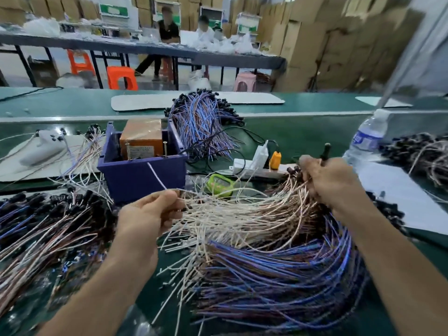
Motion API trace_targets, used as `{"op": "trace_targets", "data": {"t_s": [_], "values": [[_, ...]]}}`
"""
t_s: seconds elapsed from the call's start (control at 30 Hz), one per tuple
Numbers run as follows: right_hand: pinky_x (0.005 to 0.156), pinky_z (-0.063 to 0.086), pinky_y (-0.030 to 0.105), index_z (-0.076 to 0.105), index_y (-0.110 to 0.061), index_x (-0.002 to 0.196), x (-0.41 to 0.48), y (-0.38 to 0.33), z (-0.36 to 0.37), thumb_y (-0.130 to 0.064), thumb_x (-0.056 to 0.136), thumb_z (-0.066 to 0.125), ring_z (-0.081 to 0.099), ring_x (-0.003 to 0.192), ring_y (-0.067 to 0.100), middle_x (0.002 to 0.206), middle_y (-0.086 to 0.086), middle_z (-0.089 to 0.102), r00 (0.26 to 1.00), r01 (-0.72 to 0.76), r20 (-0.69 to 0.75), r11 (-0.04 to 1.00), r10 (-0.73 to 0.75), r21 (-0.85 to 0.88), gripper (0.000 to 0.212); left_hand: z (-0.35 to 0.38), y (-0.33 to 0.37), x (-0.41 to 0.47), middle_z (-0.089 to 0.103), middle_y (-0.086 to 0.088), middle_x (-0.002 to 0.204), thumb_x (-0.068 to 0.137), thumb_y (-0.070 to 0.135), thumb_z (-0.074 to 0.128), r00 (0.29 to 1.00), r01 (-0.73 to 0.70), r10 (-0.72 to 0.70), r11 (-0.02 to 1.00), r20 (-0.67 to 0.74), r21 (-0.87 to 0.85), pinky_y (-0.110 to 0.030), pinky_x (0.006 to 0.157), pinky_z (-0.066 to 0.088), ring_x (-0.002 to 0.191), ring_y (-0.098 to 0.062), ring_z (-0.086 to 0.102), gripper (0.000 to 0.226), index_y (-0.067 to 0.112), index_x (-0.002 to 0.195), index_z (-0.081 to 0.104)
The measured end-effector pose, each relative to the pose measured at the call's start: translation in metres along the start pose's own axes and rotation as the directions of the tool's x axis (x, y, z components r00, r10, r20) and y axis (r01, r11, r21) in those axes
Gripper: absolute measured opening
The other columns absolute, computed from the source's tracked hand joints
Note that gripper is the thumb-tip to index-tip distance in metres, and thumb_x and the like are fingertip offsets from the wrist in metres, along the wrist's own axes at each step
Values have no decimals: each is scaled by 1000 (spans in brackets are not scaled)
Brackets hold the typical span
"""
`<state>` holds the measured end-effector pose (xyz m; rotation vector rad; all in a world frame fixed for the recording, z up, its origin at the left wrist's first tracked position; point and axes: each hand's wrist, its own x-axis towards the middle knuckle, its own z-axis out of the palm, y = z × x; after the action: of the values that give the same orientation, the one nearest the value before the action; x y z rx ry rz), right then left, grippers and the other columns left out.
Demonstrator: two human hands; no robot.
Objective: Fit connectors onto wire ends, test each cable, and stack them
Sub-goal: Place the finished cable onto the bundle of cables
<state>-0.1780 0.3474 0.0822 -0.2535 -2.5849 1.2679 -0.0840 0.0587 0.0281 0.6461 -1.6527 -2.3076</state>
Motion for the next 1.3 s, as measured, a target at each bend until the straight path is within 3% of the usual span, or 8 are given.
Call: {"op": "trace_targets", "data": {"t_s": [0.13, 0.27, 0.43, 0.6, 0.73, 0.97, 1.1, 1.3], "values": [[57, 38, 32, 50, -14, 62, 25, 0, -12, -55, 90, 67, 50, 58, 23, 62, 7, 53, 988, 150, 54, 803, -145, -577, 53, 7, -10, 5, 72, 1, 59, 90, 18, 77, 994, -15, 53, 935, -98, 355, -26, 54, 47, 50, -9, 59, 22, 15, 68, 79], [54, 31, 30, 40, -19, 63, 40, 4, -2, -44, 91, 66, 47, 58, 20, 63, 1, 46, 981, 171, 86, 559, -175, -811, 46, 4, -21, 6, 63, 18, 62, 74, 62, 73, 956, 26, 244, 486, -164, 873, -28, 57, 41, 61, -9, 51, 19, 49, 61, 71], [66, 35, 34, 38, -20, 66, 50, 17, 2, -36, 93, 64, 63, 81, 31, 79, 4, 63, 972, 152, 59, 420, -226, -895, 40, -6, -21, 12, 71, 19, 62, 69, 60, 78, 977, 25, 145, 649, -156, 761, -34, 66, 53, 75, -18, 68, 7, 59, 68, 71], [63, 34, 34, 38, -21, 63, 47, 18, -1, -46, 95, 60, 51, 65, 26, 60, -2, 40, 945, 259, 126, 453, -303, -853, 46, -19, -18, 4, 66, 21, 69, 76, 59, 80, 939, -3, 309, 442, -149, 897, -31, 62, 48, 71, -18, 60, 13, 48, 73, 75], [52, 34, 30, 52, -16, 60, 35, 0, -7, -54, 97, 57, 52, 50, 19, 55, 1, 55, 921, 389, 175, 787, -349, -478, 53, 3, -9, -17, 77, 8, 103, 81, 37, 82, 741, -460, 619, 188, 259, 868, -38, 91, 49, 100, -18, 65, 21, 35, 102, 80], [54, 38, 31, 51, -17, 58, 36, -35, 5, -49, 93, 62, 41, 46, 14, 47, -7, 46, 962, 193, 178, 977, -207, 93, 49, 114, 6, -26, 61, 26, 131, 89, 59, 65, 673, -616, 91, 618, 734, 488, -22, 94, 42, 110, 5, 56, 61, 45, 146, 49], [58, 39, 33, 53, -12, 67, 55, -24, 4, -54, 95, 60, 55, 65, 23, 66, 0, 55, 989, 139, 84, 940, -119, -312, 50, 138, -14, -13, 70, 3, 68, 100, 18, 65, 731, -231, -27, 930, 682, 285, -27, 65, 56, 59, -8, 61, 25, 19, 125, 71], [65, 34, 32, 57, -22, 87, 65, 4, 11, -40, 92, 61, 50, 77, 28, 82, 2, 54, 960, 272, 218, 401, -176, -875, 19, 109, -35, 12, 74, 11, 72, 96, 24, 71, 844, -430, 32, 636, 535, 641, -16, 46, 38, 46, -2, 52, 12, 31, 101, 81]]}}
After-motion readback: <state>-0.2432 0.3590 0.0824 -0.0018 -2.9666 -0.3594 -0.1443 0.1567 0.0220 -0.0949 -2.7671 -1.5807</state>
